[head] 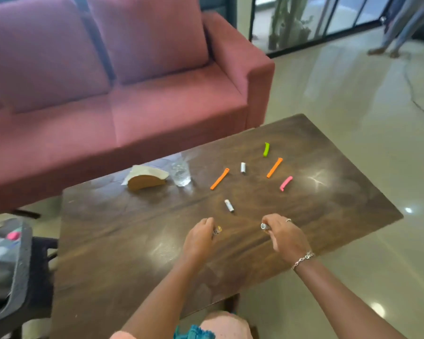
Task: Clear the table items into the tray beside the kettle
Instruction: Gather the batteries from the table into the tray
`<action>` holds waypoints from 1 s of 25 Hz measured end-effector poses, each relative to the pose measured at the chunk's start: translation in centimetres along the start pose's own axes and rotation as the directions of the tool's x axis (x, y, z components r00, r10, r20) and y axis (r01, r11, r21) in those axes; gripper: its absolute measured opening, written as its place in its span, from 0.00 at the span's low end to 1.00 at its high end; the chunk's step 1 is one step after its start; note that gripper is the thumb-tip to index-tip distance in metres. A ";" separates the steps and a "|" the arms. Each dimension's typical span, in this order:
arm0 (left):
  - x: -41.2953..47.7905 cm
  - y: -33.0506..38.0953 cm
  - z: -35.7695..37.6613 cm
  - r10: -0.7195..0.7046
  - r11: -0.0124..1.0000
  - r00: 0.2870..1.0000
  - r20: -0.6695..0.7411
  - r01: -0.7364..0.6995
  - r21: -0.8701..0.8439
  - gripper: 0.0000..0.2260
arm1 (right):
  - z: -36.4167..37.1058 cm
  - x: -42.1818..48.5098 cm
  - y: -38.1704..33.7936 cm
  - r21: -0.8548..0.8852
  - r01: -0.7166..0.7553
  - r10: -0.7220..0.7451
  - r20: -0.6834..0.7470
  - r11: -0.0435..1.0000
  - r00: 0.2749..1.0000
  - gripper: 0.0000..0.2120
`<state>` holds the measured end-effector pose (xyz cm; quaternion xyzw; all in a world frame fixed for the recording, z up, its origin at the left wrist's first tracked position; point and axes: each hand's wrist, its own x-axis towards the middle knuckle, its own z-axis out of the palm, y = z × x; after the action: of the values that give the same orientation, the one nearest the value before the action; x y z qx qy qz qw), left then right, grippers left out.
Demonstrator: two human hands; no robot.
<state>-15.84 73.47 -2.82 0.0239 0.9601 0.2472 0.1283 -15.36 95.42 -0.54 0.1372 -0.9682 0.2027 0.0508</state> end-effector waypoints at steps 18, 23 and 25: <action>-25.7 -26.4 -13.0 -0.406 0.912 0.867 -0.289 0.364 -0.190 0.05 | 10.8 -2.7 -34.2 0.103 0.356 -0.368 0.156 0.929 0.916 0.09; -33.4 -35.0 -15.6 -0.525 0.848 0.791 -0.313 0.455 -0.274 0.04 | 14.7 -3.8 -43.6 0.139 0.356 -0.381 0.242 0.924 0.892 0.04; -35.4 -37.8 -16.1 -0.577 0.814 0.752 -0.320 0.500 -0.295 0.03 | 16.0 -4.1 -46.5 0.151 0.379 -0.407 0.295 0.913 0.864 0.04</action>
<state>14.84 28.88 0.90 -0.3174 0.9029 0.2900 -0.0003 1.17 48.97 1.80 0.3647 -0.9053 0.2055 -0.0726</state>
